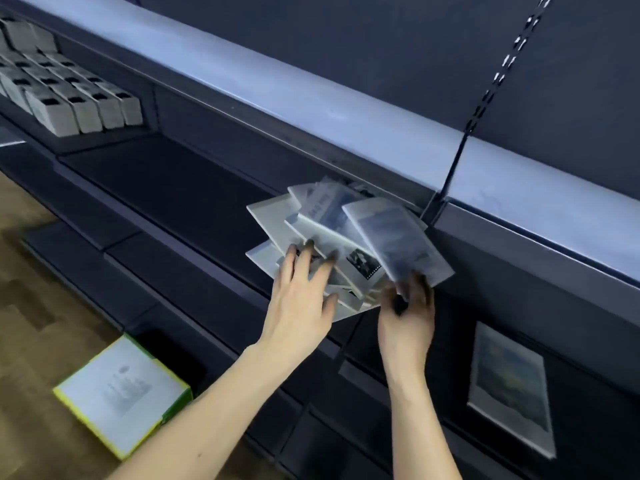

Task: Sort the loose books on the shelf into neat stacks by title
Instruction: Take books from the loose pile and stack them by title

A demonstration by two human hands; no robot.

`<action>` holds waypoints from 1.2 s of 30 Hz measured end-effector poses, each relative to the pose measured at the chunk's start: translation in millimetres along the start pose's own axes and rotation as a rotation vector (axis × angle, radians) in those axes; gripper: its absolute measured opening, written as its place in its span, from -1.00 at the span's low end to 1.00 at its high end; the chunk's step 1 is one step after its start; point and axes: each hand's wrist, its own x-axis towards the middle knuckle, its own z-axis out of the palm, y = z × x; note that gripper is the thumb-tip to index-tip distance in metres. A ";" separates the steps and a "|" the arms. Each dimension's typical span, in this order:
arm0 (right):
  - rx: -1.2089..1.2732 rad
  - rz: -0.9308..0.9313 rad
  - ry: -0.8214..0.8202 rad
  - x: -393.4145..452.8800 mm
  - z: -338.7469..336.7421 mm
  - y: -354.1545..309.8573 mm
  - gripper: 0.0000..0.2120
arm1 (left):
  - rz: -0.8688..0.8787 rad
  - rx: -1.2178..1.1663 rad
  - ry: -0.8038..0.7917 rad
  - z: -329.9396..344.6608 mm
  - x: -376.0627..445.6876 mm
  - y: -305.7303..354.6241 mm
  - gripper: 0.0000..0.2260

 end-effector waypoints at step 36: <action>0.741 0.613 0.249 10.4 -24.5 -30.4 -0.69 | 0.223 0.116 -0.125 9.2 109.6 -55.0 -0.30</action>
